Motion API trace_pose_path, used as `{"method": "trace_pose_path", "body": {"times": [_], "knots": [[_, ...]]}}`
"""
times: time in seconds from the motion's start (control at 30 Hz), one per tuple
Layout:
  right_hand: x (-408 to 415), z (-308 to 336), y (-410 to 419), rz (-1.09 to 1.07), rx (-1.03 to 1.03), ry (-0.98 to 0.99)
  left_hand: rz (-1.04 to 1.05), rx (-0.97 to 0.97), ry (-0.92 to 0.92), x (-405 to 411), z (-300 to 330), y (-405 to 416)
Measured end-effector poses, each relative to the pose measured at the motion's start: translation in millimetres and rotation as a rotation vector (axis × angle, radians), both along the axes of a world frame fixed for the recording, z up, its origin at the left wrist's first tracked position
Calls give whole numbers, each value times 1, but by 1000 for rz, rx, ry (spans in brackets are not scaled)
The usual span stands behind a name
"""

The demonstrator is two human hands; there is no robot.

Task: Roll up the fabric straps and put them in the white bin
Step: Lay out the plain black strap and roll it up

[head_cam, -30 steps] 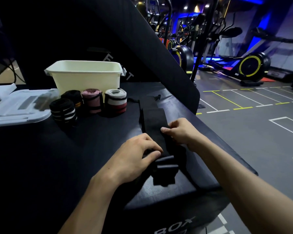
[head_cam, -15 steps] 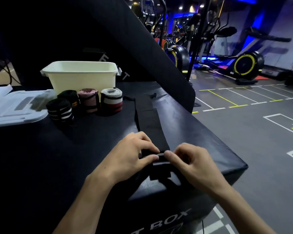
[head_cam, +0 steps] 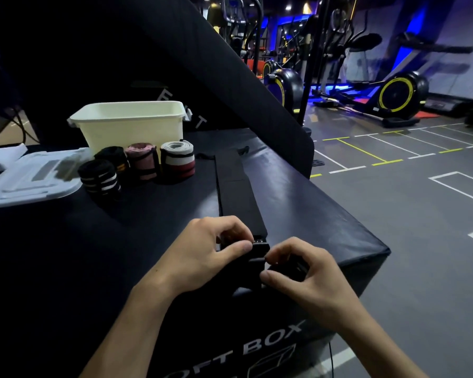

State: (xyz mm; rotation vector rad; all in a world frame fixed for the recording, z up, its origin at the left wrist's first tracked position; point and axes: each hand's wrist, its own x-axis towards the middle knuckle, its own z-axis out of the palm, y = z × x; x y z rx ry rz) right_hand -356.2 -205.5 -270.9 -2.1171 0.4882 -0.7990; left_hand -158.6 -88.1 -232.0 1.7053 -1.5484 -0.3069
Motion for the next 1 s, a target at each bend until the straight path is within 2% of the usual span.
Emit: {"method": "trace_pose_path", "body": {"times": [0.1, 0.27, 0.43, 0.67, 0.8, 1.0], "knots": [[0, 2, 6, -18, 62, -38, 0, -24, 81, 1, 0, 1], [12, -1, 19, -104, 60, -124, 93, -35, 166, 0, -3, -2], [14, -1, 19, -92, 32, -132, 135, -28, 238, 3, -3, -2], [18, 4, 12, -160, -56, -238, 72, -12, 378, 9, -3, -4], [20, 6, 5, -124, -55, -325, 18, -23, 481, 7, -2, -6], [24, 3, 2, -108, -56, -322, -36, -51, 597, 6, 1, -5]]}}
